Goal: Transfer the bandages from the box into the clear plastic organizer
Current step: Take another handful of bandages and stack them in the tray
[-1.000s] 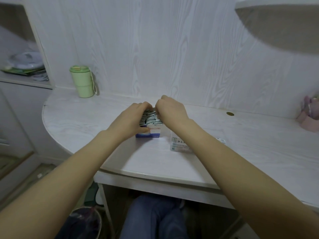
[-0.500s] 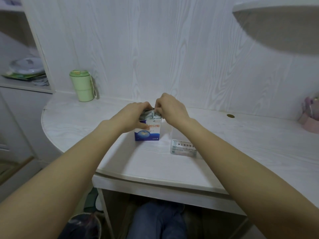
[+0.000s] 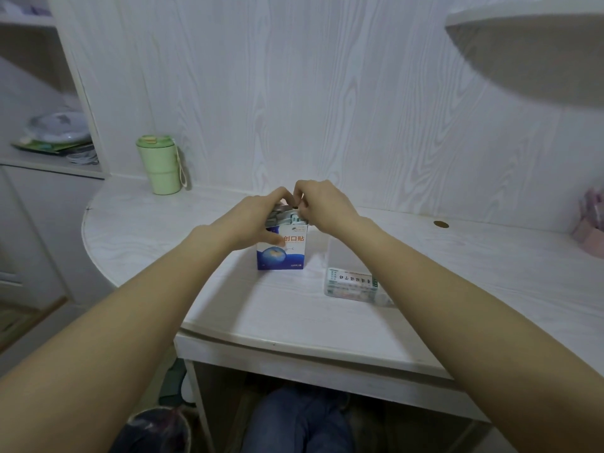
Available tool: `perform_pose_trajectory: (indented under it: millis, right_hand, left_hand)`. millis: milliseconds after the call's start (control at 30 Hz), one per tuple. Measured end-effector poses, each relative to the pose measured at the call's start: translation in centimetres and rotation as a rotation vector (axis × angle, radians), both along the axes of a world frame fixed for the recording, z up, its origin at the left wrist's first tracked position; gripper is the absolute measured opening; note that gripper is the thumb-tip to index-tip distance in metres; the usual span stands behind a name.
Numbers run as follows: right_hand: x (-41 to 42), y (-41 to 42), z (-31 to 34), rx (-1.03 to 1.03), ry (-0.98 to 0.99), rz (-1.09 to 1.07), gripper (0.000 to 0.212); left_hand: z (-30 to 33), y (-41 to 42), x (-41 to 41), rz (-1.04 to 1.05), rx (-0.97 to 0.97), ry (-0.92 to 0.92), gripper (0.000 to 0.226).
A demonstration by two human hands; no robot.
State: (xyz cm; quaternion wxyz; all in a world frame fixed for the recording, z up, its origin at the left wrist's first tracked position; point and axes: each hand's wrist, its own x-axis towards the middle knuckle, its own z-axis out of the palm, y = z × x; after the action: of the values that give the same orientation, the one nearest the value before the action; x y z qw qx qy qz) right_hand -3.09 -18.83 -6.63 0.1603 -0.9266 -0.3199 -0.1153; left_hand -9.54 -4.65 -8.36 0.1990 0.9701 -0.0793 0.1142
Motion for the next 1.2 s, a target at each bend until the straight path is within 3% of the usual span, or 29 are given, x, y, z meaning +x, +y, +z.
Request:
perform_pose_trajectory:
  millis: [200, 433, 633, 867, 1200]
  right_hand:
    - [0.6, -0.4, 0.6, 0.181, 0.173, -0.011, 0.008]
    - [0.4, 0.3, 1.1, -0.157, 0.052, -0.002, 0.011]
    - [0.5, 0.9, 0.7, -0.279, -0.119, -0.001, 0.019]
    - [0.6, -0.3, 0.9, -0.170, -0.231, 0.087, 0.022]
    - [-0.1, 0.1, 1.3, 0.034, 0.066, 0.087, 0.021]
  left_hand:
    - [0.2, 0.1, 0.2, 0.031, 0.022, 0.028, 0.053]
    - [0.1, 0.1, 0.4, 0.025, -0.009, 0.030, 0.059]
    - [-0.2, 0.2, 0.3, 0.019, -0.029, 0.008, 0.065]
    - [0.1, 0.0, 0.0, -0.003, -0.090, 0.008, 0.081]
    - [-0.3, 0.4, 0.7, 0.046, -0.037, 0.024, 0.069]
